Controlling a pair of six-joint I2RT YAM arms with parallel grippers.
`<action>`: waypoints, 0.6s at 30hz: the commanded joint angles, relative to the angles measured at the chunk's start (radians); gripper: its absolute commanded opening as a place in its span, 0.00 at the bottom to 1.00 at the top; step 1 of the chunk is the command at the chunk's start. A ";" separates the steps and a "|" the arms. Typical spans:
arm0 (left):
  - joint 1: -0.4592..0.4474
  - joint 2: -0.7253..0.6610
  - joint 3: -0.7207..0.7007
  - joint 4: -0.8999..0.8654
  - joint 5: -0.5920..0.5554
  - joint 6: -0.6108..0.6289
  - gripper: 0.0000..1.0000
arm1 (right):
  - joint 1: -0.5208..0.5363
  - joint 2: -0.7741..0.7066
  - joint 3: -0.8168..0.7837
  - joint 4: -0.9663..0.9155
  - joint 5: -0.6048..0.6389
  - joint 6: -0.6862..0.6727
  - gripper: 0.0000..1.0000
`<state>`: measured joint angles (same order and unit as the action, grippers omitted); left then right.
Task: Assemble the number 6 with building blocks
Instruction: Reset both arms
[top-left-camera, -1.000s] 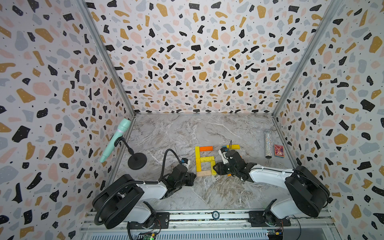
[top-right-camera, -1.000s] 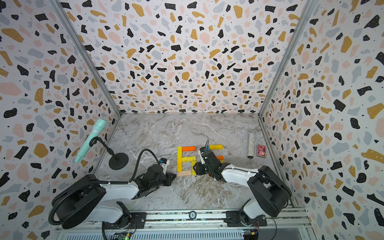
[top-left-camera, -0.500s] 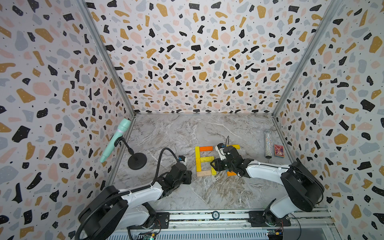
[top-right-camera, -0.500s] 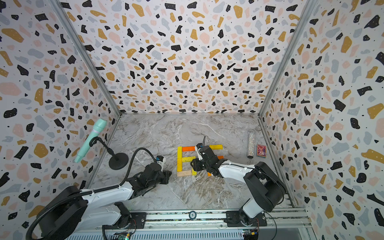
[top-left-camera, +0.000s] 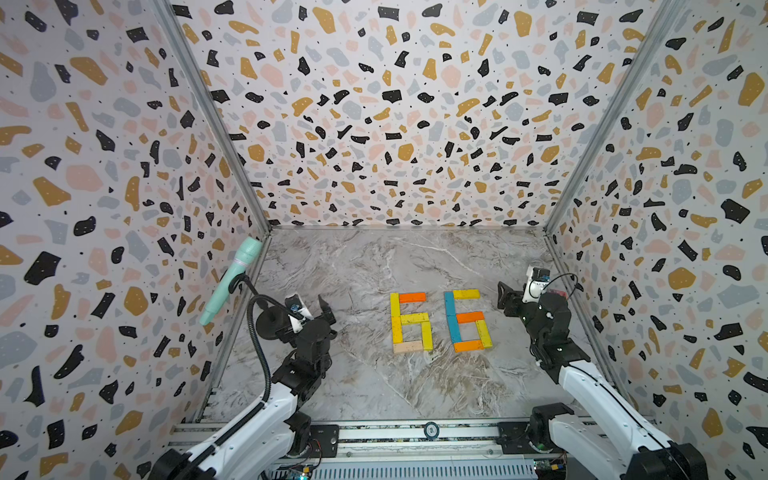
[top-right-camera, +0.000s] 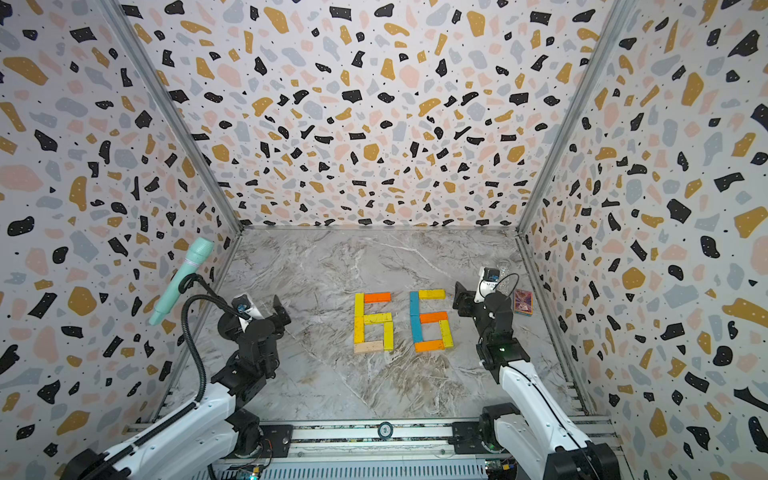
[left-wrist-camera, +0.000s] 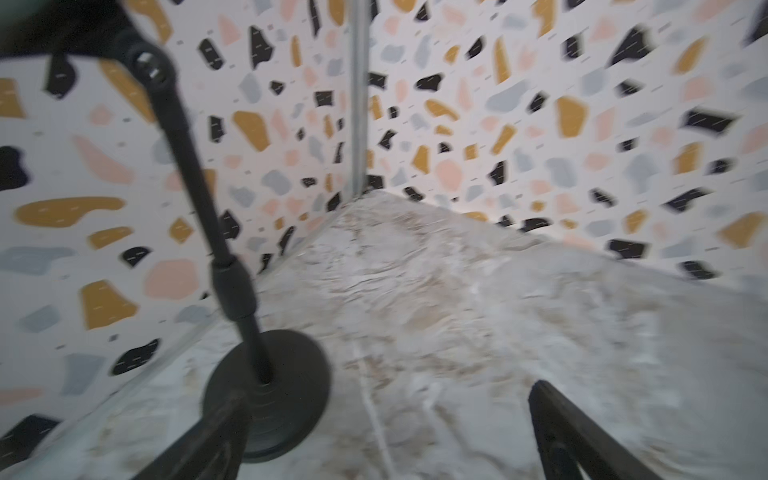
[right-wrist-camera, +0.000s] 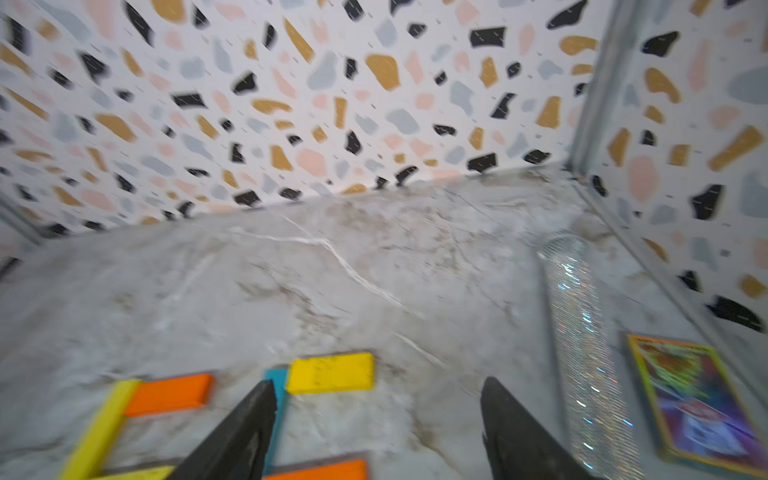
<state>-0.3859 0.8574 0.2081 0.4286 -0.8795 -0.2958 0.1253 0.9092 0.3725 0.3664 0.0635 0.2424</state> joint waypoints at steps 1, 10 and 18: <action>0.122 0.060 -0.047 0.270 -0.022 0.087 0.99 | -0.094 0.058 -0.121 0.280 0.025 -0.055 0.92; 0.214 0.292 -0.138 0.745 0.247 0.230 0.99 | -0.125 0.425 -0.184 0.778 -0.090 -0.187 0.99; 0.232 0.516 -0.064 0.773 0.315 0.229 1.00 | -0.035 0.581 -0.156 0.863 0.007 -0.251 0.99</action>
<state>-0.1635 1.4139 0.1238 1.1439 -0.5938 -0.0708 0.0513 1.4899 0.1825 1.1618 0.0170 0.0460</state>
